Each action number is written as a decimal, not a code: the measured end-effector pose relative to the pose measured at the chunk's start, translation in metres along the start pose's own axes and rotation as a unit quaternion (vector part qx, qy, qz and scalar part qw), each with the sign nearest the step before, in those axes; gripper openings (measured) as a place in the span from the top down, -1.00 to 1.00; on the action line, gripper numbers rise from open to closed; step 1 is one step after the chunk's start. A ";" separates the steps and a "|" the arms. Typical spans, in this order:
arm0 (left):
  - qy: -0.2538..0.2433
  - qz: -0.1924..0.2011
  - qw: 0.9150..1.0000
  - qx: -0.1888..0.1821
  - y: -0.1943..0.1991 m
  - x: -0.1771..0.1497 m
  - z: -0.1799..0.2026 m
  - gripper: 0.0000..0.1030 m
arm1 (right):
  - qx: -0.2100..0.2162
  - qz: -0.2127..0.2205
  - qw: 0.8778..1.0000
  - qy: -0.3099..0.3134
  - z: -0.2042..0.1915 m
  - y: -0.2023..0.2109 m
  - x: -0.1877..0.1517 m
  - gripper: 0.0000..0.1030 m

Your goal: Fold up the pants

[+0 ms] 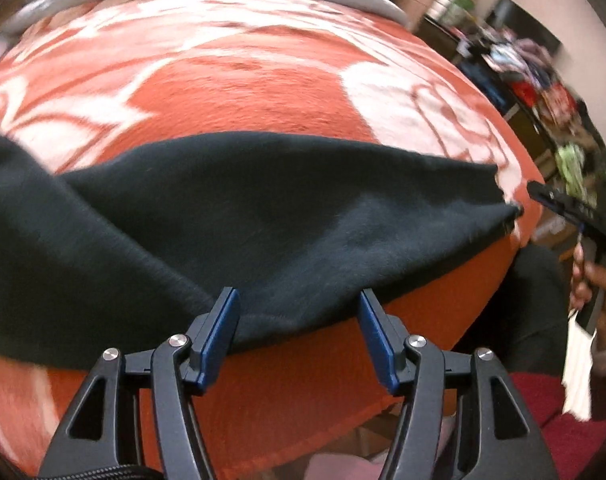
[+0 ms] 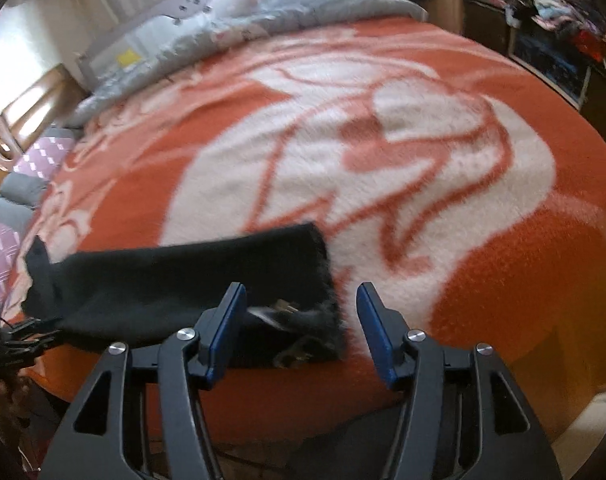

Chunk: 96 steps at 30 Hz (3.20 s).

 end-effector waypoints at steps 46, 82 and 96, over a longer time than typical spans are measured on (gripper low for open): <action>0.285 0.222 0.928 0.094 0.101 0.027 -0.193 0.89 | 0.305 -0.056 0.912 0.268 -0.363 -0.087 -0.057 0.87; 0.391 0.139 0.895 0.166 0.115 -0.054 -0.281 -0.33 | 0.292 -0.129 0.934 0.162 -0.360 -0.132 -0.022 0.34; 0.384 0.128 0.897 0.176 0.091 -0.037 -0.305 -0.34 | 0.269 -0.221 0.910 0.224 -0.393 -0.223 -0.047 0.24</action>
Point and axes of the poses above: each gripper's, at about its wrist camera, not at the fingertips, and y roughly against the way its jaws point, z to its right, x to its top, the point moved 3 cm from there along -y, roughly the way its jaws point, and after that the axes turned 13 degrees about z, right-handed, at the moved point
